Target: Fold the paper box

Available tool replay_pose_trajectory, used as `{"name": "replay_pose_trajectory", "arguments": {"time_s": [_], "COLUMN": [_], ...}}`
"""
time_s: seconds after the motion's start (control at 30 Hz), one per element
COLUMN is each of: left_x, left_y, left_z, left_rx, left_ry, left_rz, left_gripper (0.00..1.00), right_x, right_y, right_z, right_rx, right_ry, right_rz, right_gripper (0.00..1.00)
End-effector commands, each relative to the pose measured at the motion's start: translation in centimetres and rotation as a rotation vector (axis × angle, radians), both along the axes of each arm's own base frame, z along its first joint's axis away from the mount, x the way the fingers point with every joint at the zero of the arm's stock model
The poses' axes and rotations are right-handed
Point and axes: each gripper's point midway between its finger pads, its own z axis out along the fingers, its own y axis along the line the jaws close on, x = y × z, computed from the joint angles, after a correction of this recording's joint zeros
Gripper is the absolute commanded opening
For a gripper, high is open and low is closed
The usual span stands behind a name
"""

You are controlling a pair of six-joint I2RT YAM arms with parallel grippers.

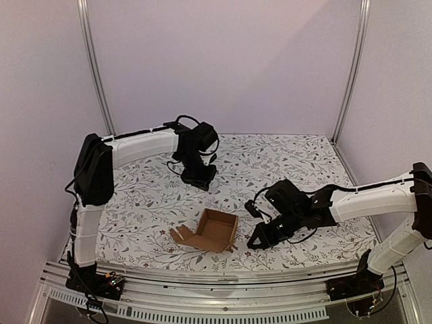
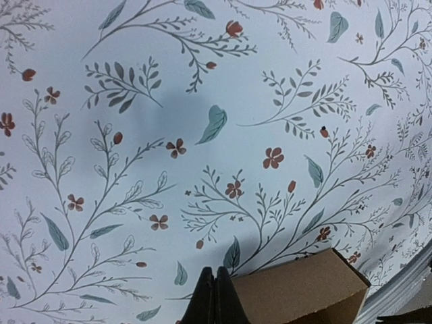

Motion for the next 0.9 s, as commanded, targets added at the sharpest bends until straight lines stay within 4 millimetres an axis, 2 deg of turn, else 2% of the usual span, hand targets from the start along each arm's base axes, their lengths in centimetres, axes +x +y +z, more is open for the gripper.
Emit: {"name": "replay_pose_trajectory", "arguments": {"time_s": [0.0,0.13,0.3,0.53,0.87], "left_x": [0.7,-0.2,-1.2,-3.0,-5.2], "left_y": [-1.2,-1.5,-1.7,-2.3,-1.8], "left_z": [-2.3,-3.5,-4.4,-5.2,-4.7], "left_rx": [-0.074,-0.117,-0.153,-0.212,-0.236], "left_ry": [-0.001,0.03,0.054,0.101,0.121], "left_rz": [-0.042,-0.06,-0.061,-0.069,-0.069], "left_gripper": [0.0,0.0,0.0,0.0,0.0], "right_x": [-1.2,-1.6,-1.4,-1.4,0.3], "right_y": [2.6,3.5,5.3,6.3,7.4], "right_z": [-0.5,-1.9,-2.4,-3.7,-3.0], "right_rx": [0.101,0.09,0.093,0.075,0.076], "right_ry": [0.082,0.118,0.103,0.108,0.041], "right_rz": [-0.029,-0.067,-0.079,-0.085,-0.119], "right_gripper": [0.0,0.0,0.0,0.0,0.0]}}
